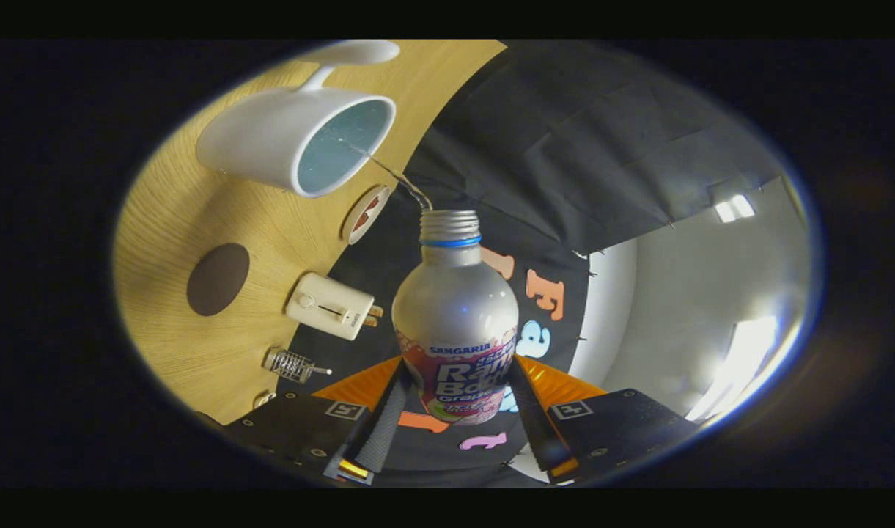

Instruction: Take the bottle from table, then pour the juice into the cup, finally place the bottle on the coaster

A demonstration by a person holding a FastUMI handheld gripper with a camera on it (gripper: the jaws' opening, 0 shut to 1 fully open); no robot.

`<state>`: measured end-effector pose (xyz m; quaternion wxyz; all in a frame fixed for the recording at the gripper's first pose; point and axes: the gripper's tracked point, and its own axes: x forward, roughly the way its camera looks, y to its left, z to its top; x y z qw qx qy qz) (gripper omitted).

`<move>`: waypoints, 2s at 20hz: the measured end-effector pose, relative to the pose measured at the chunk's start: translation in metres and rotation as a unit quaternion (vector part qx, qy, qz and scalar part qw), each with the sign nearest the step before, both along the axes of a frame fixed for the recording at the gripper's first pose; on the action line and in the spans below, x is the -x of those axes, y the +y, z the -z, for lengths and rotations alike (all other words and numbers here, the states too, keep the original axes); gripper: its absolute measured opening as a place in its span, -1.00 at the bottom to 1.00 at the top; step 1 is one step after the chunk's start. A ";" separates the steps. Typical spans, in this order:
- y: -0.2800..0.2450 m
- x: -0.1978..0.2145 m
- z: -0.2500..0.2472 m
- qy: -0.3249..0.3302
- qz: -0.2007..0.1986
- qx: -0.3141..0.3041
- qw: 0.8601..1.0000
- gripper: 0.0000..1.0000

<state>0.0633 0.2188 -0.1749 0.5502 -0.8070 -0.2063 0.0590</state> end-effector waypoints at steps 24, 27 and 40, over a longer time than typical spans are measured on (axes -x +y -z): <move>-0.004 -0.012 0.045 0.191 0.046 -0.251 0.948 0.53; -0.010 -0.015 0.043 0.232 0.063 -0.336 0.911 0.53; -0.015 -0.030 0.075 0.393 0.110 -0.636 0.655 0.54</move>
